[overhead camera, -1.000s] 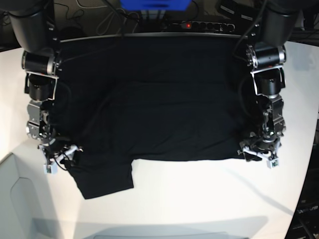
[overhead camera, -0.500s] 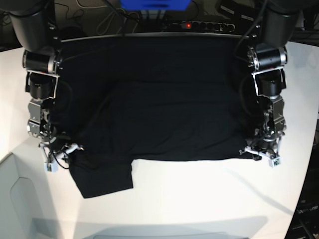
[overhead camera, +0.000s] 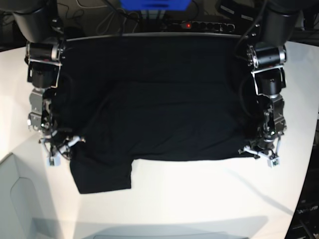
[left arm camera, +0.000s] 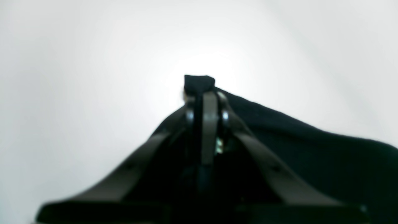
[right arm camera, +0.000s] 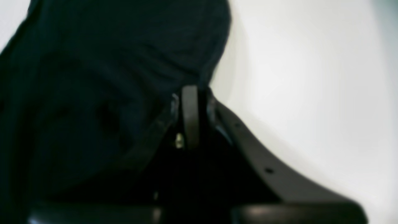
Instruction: Fold the T-shirt properly
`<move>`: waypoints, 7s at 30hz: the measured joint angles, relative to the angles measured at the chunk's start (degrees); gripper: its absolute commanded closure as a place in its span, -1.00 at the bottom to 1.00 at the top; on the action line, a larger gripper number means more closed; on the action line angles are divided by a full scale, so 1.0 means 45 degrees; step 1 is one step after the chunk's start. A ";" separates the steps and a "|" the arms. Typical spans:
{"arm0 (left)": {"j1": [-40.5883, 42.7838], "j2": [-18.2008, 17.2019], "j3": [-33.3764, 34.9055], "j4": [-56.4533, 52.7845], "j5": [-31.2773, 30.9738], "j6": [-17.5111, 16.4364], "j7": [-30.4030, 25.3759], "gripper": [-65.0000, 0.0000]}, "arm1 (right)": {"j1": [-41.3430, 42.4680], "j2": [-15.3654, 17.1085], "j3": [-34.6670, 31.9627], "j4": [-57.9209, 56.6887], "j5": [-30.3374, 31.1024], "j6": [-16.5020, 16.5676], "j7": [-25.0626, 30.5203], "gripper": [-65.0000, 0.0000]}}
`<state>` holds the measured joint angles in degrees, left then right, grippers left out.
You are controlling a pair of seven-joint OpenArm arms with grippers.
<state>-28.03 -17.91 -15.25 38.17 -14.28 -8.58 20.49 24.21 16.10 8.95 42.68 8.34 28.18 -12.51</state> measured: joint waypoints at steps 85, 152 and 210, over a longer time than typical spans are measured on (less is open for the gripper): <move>1.1006 0.1501 -0.5576 1.2959 -0.2365 -0.0248 0.3220 1.00 | -1.0156 -0.1603 0.5202 1.1944 -0.0102 0.1360 -0.0248 1.00; 1.1380 0.1627 -0.5353 1.1953 -0.2234 -0.0146 0.3118 0.36 | -0.5202 -0.1035 0.2108 0.8631 -0.0262 0.1355 -0.5576 1.00; 1.1944 0.1588 -0.5353 1.3100 -0.2215 -0.0151 0.3118 0.36 | -1.0987 -0.4143 0.6567 1.5980 -0.0151 0.2487 -0.5411 1.00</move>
<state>25.71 -10.76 -39.33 97.12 -24.25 -9.26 34.52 -25.23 -2.55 38.50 114.58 7.66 39.38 -36.86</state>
